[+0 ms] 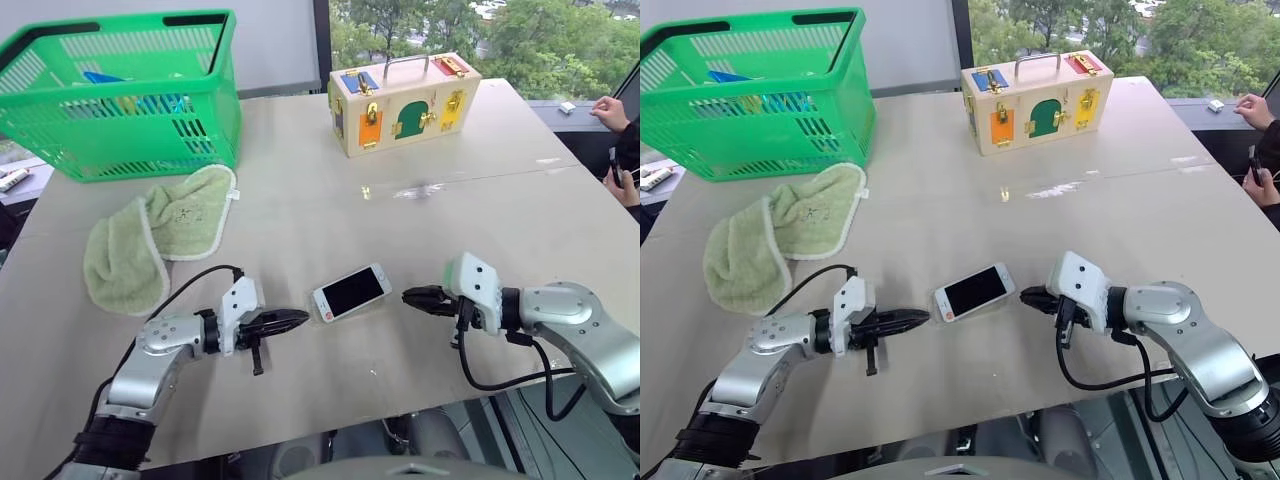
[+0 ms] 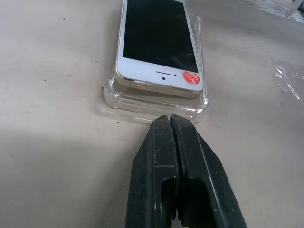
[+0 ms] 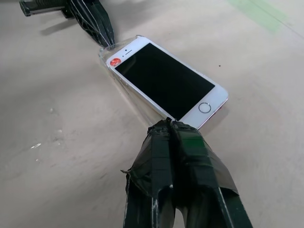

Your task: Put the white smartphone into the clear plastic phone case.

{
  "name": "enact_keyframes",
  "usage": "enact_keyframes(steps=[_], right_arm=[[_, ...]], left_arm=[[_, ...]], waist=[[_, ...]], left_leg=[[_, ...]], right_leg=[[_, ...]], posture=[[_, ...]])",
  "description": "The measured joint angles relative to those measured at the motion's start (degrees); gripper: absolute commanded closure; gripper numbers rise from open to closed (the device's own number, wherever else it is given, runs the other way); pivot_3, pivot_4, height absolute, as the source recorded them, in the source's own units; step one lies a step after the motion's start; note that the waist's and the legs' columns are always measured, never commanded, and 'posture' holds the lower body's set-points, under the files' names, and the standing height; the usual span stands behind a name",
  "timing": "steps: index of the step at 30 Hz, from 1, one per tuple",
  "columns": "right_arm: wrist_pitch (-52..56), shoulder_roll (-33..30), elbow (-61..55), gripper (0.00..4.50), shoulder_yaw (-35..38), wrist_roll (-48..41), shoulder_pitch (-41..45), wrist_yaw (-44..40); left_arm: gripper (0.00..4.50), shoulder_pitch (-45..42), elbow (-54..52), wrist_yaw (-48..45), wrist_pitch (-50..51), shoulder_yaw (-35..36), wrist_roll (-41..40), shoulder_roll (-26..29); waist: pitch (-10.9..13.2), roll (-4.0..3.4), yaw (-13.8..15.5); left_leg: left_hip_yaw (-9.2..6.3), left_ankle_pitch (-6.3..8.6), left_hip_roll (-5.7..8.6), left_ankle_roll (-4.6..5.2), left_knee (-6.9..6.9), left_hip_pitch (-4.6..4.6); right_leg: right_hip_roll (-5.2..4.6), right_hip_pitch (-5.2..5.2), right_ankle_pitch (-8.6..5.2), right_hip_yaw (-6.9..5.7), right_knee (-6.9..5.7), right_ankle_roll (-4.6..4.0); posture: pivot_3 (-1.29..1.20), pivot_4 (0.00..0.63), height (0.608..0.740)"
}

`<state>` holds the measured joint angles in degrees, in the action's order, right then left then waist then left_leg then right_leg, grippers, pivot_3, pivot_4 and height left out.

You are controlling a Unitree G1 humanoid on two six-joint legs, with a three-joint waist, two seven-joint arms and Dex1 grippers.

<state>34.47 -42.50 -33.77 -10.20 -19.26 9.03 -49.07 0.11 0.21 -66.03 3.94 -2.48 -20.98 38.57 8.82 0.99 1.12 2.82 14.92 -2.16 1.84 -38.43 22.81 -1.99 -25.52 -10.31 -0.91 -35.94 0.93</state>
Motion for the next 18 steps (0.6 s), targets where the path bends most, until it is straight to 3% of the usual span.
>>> enact_keyframes(steps=[12, 14, 18], right_arm=[[0.0, 0.0, 0.0, 4.50, 0.0, 0.0, 0.2, 0.0], [0.0, 0.0, 0.0, 4.50, 0.0, 0.0, 0.3, 0.0], [0.5, 0.0, 0.0, 4.50, 0.0, -0.1, 1.4, 0.1]], left_arm=[[4.48, -2.6, 10.6, -3.1, -10.4, -0.6, 1.2, -2.1], [4.48, -4.3, 13.1, -3.6, -11.5, -1.1, 1.9, -3.3], [4.48, -6.8, 16.9, -3.9, -13.9, -1.4, 3.2, -5.9]], waist=[[-0.8, -1.20, -0.2], [-0.8, -1.29, -0.2], [-1.0, -1.76, 0.1]], left_leg=[[-0.07, 0.00, -0.03, 0.00, 0.02, -0.43], [-0.12, 0.15, -0.06, -0.26, 0.05, -0.96], [-0.08, 0.17, 0.05, -0.30, 0.05, -0.96]], right_leg=[[0.08, 0.21, 0.00, -0.09, -0.10, -0.01], [-0.04, 0.67, -0.01, -0.24, -0.05, 0.00], [-0.48, 0.82, -0.02, -0.55, 0.04, 0.01]], posture=[[0.00, 0.150, 0.740], [0.00, 0.150, 0.740], [0.00, 0.150, 0.740]])
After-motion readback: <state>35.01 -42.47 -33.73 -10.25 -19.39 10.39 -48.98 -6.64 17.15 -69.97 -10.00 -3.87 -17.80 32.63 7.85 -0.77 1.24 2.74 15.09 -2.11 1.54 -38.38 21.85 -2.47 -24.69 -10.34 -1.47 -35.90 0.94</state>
